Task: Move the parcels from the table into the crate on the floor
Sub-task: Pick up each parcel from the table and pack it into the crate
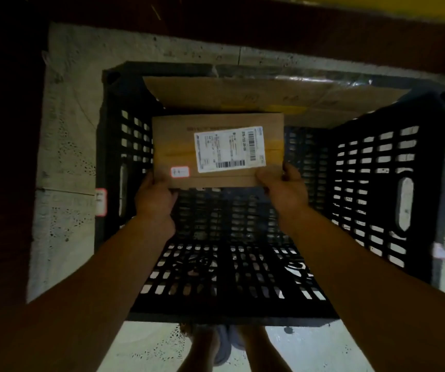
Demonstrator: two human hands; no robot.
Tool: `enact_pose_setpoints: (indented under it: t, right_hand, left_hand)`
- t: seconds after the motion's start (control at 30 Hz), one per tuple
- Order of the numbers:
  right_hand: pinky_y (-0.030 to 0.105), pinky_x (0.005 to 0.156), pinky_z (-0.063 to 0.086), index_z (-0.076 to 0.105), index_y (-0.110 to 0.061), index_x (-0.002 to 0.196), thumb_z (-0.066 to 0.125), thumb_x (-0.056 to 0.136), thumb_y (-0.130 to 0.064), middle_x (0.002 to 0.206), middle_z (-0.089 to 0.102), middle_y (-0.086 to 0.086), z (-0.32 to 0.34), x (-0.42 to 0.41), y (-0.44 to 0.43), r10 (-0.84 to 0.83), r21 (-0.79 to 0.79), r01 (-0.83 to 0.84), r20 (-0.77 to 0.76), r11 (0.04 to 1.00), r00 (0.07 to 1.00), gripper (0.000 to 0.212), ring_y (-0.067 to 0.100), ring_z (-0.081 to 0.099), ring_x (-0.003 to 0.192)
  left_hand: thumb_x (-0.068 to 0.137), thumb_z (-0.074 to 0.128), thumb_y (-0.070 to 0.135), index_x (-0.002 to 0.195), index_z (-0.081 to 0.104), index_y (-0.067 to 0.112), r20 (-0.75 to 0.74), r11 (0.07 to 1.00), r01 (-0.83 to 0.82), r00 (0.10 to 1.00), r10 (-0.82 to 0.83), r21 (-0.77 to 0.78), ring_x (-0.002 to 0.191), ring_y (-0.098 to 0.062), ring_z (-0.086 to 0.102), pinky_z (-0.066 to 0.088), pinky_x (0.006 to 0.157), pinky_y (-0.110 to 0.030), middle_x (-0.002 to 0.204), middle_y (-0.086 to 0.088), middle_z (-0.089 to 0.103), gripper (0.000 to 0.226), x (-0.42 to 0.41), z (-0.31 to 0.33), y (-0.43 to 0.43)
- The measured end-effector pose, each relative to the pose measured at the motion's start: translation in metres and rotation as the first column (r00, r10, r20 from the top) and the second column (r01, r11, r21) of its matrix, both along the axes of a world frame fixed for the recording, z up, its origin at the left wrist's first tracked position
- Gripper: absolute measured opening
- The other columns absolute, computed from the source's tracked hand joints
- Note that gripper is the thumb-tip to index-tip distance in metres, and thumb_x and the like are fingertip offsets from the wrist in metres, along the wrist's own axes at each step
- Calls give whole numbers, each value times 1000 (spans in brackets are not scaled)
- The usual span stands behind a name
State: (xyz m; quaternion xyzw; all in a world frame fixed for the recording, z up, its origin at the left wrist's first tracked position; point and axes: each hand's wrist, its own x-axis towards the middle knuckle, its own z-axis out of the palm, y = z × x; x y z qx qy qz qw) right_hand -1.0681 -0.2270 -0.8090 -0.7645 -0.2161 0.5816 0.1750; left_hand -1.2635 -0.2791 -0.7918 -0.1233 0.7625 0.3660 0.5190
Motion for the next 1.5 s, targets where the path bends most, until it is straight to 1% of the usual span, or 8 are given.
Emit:
enact_pose_setpoints:
  t: [0.13, 0.27, 0.43, 0.6, 0.87, 1.0, 1.13, 1.5]
  right_hand:
    - [46, 101, 50, 52, -19, 138, 71, 86, -18, 131, 62, 6, -15, -12, 1, 64, -15, -64, 33, 998, 997, 55, 28, 60, 114]
    - [47, 99, 50, 46, -21, 141, 67, 90, -22, 133, 59, 7, -9, -10, 2, 115, -46, -113, 49, 993, 992, 56, 29, 59, 114]
    - [45, 96, 52, 52, -26, 135, 66, 92, -32, 125, 64, 4, 44, 3, -3, 169, -79, -168, 13, 983, 985, 46, 26, 62, 109]
    - [18, 60, 51, 64, -31, 87, 70, 87, -9, 84, 71, -11, 131, 28, -16, 196, -81, -205, -109, 975, 975, 22, 6, 68, 76]
    - [48, 94, 52, 74, -29, 87, 67, 85, -23, 97, 75, 4, 336, 50, -30, 164, -17, -167, -119, 986, 979, 10, 26, 70, 96]
    - [44, 90, 53, 71, -37, 92, 65, 84, -34, 94, 75, -3, 442, 64, -45, 154, 101, -145, -82, 984, 985, 11, 19, 69, 95]
    - [21, 68, 50, 61, -35, 116, 62, 93, -30, 97, 70, -9, 541, 86, -73, 96, 207, -80, -69, 975, 993, 24, 4, 67, 90]
    - [20, 76, 52, 60, -25, 117, 55, 97, -29, 109, 67, -6, 702, 196, -144, -178, 428, 170, -22, 887, 984, 21, 4, 65, 98]
  left_hand:
    - [98, 55, 15, 127, 62, 14, 52, 998, -53, 997, 55, -41, 104, -23, 70, 56, 70, -28, 116, -11, 71, 30, -3, -2, 5]
    - [93, 58, 9, 101, 70, 14, 141, 995, -98, 985, 97, 1, 64, -11, 74, 54, 49, -20, 76, -1, 77, 15, 3, 14, 4]
    - [97, 51, 17, 97, 63, 22, 179, 1000, -20, 984, 19, 2, 95, -11, 66, 53, 84, -29, 99, 1, 71, 13, 8, 56, -13]
    - [99, 53, 26, 115, 63, 23, 224, 986, 148, 961, -161, 74, 105, -12, 64, 49, 79, -26, 111, 3, 70, 19, 23, 136, -24]
    - [96, 58, 22, 112, 66, 19, 201, 932, 287, 921, -332, 223, 101, -11, 69, 50, 81, -25, 94, 7, 78, 19, 40, 336, -16]
    - [97, 54, 19, 108, 67, 16, 134, 875, 367, 896, -424, 316, 95, -10, 69, 49, 77, -24, 101, 1, 77, 17, 49, 433, -19]
    - [102, 49, 28, 125, 61, 18, 81, 805, 456, 850, -520, 378, 104, -11, 65, 49, 78, -25, 119, 1, 70, 28, 66, 521, -24]
    - [103, 49, 28, 123, 61, 20, -155, 403, 719, 573, -805, 566, 107, -14, 64, 48, 94, -31, 118, 3, 68, 25, 217, 682, -17]
